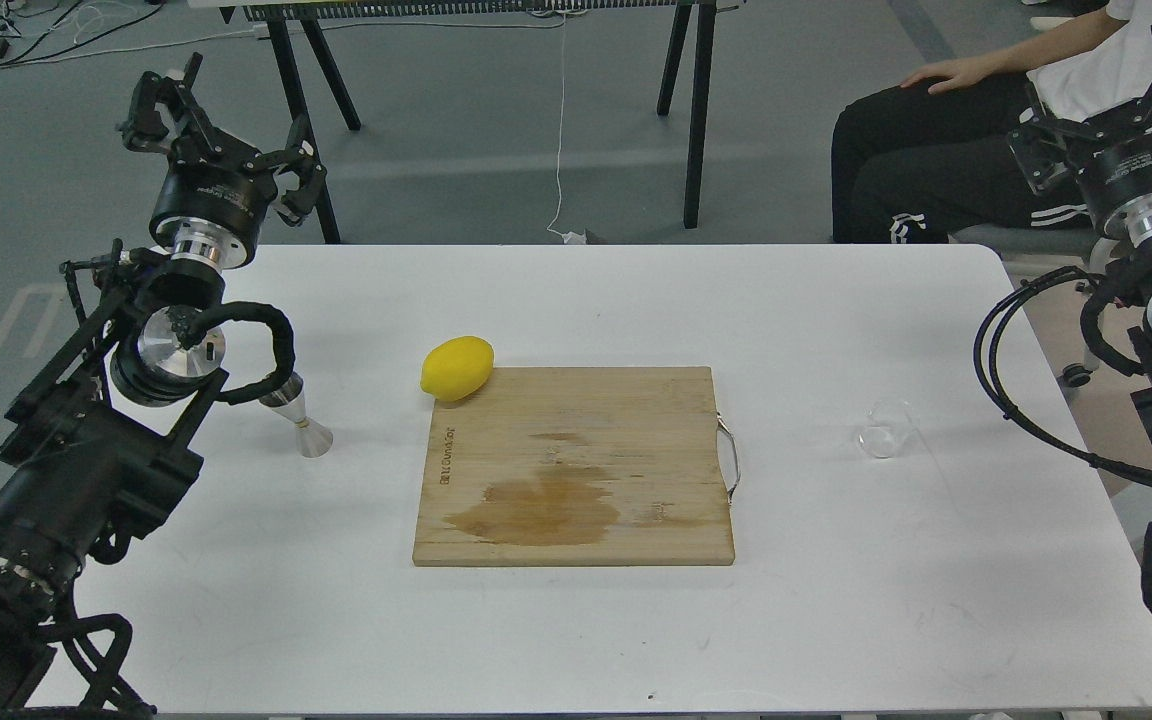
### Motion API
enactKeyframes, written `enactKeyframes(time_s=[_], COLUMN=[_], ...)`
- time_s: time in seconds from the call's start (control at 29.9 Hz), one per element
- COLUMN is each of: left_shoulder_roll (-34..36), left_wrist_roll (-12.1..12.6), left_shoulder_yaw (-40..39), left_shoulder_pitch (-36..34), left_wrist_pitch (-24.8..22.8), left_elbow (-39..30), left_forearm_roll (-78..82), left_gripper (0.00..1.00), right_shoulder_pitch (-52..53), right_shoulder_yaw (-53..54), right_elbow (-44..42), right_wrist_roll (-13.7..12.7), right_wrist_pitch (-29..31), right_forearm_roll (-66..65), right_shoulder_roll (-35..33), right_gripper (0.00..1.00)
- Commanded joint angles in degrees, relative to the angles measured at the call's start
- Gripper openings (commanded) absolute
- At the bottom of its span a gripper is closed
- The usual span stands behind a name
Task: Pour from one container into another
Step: 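Lower the left gripper toward the metal jigger beside the lemon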
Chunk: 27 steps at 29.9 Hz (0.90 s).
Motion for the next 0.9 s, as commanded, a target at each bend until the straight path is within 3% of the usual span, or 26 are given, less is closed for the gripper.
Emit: enactKeyframes(time_s=[0.0,0.3,0.43,0.6,0.73,0.87], left_shoulder_roll=[0.03,3.88,9.77,19.43,25.15,29.11], left_wrist_roll=[-0.23,-0.05,-0.66,-3.47,-3.65,-4.27], left_shoulder_yaw=[-0.01,-0.01,0.17,2.63,3.33,3.25], left_shoulder_pitch=[-0.05,3.55,9.26,16.55,24.46,30.7], left_wrist_pitch=[0.1,-1.04,-7.8,-1.85,1.41,7.2], left_elbow=[-0.17,-6.05,-13.95,-28.98,-40.05,-44.91], left_forearm_roll=[0.01,-0.34,1.93,21.68,34.43,47.08], left_gripper=[1.0,1.0,1.0,0.99,0.99,0.99], right_shoulder_pitch=[1.07,0.38,-1.03,-2.96,-4.63,-5.34], right_shoulder_yaw=[-0.08,0.01,0.27,0.8,0.98,1.06], right_elbow=[-1.02,-0.76,-0.67,-0.15,3.01,5.39], right_wrist_roll=[0.01,0.36,0.36,0.62,0.8,0.8], right_wrist_pitch=[0.0,0.0,0.0,0.0,0.0,0.0], right_forearm_roll=[-0.08,0.09,0.27,0.27,0.27,0.27], right_shoulder_roll=[0.08,1.22,0.78,1.22,1.31,1.22], right_gripper=[1.0,1.0,1.0,1.0,1.0,1.0])
